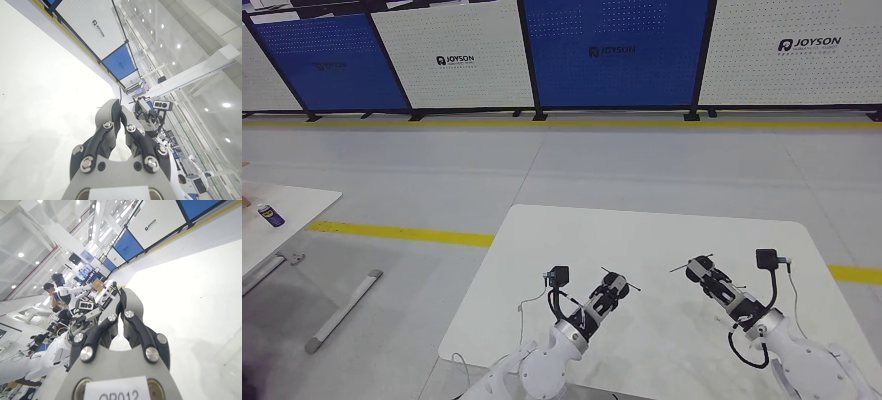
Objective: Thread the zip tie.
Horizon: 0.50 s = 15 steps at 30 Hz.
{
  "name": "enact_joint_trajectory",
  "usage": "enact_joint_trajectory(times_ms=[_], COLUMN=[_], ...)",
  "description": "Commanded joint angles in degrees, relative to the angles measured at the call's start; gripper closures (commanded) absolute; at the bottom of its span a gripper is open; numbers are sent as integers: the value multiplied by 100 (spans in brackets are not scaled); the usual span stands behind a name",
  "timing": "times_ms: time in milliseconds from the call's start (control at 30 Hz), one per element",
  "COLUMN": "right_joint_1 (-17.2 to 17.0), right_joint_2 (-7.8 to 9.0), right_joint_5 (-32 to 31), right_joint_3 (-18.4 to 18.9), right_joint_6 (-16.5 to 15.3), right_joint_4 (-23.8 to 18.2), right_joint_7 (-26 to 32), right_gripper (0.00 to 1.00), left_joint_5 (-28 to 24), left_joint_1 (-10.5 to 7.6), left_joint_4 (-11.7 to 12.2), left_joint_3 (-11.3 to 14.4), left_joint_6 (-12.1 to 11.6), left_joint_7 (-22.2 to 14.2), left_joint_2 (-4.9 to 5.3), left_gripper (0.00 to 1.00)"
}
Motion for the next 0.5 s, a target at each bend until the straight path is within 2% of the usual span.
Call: enact_joint_trajectory(times_ms=[0,100,233,267,467], right_joint_1=[-34,-92,-120,-120,-120], right_joint_2=[-17,-57,-127,-146,-146], right_joint_5=[-48,-238,-743,-751,-751], right_joint_3=[-21,-166,-433,-475,-475], right_joint_6=[-4,32,399,422,422], right_joint_4=[-26,-80,-114,-116,-116], right_joint_7=[-134,-318,-667,-735,-735], right_gripper=[100,100,100,100,100], left_joint_5=[-29,127,426,456,456], left_joint_1=[-52,-194,-381,-416,-416], left_joint_4=[-16,77,322,392,392], left_joint_3=[50,244,501,558,558], left_joint_6=[173,313,418,418,418], left_joint_7=[381,879,1412,1480,1480], left_joint_2=[-53,-151,-273,-301,-301], left_gripper=[100,100,100,100,100])
